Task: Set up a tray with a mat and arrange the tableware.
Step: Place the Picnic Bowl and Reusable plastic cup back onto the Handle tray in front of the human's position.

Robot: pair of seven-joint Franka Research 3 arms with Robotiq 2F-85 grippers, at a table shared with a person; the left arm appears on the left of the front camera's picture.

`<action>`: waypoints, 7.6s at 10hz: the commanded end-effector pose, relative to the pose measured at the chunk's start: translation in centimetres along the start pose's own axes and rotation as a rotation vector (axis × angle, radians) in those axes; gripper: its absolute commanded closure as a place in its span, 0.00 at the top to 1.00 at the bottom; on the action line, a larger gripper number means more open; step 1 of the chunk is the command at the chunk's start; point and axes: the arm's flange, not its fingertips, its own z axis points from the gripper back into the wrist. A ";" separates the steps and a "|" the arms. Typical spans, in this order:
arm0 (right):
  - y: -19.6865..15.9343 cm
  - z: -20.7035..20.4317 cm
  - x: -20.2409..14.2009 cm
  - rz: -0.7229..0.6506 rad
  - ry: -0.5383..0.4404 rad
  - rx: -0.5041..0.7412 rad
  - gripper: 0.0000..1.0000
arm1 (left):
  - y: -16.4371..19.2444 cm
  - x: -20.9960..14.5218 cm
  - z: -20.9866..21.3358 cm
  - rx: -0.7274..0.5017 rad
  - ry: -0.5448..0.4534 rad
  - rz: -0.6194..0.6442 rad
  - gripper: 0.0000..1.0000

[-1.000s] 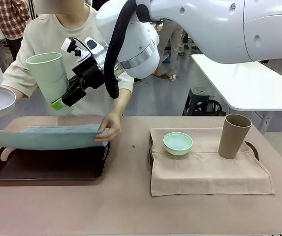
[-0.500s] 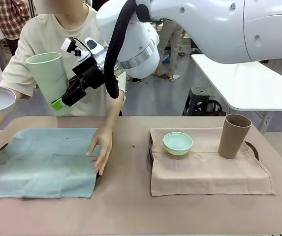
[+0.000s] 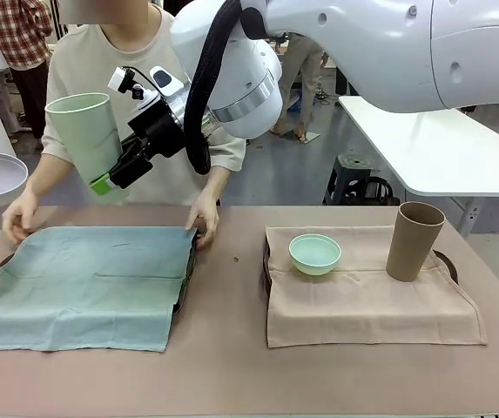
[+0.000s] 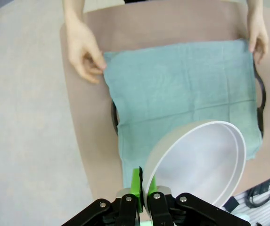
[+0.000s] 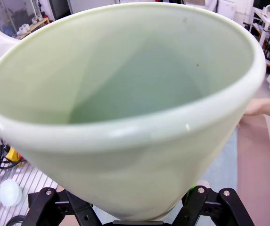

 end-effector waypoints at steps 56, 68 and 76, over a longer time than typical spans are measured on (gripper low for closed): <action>-6.1 -2.3 -17.4 -0.485 0.347 -0.256 1.00 | -0.9 2.0 -17.6 -0.135 0.162 -0.074 1.00; 5.4 8.1 -2.7 -1.165 0.739 -0.863 1.00 | -12.9 3.7 -8.0 0.043 0.098 -0.121 1.00; 6.3 8.9 -1.0 -1.112 0.652 -0.689 1.00 | -12.9 3.7 -8.0 0.043 0.098 -0.121 1.00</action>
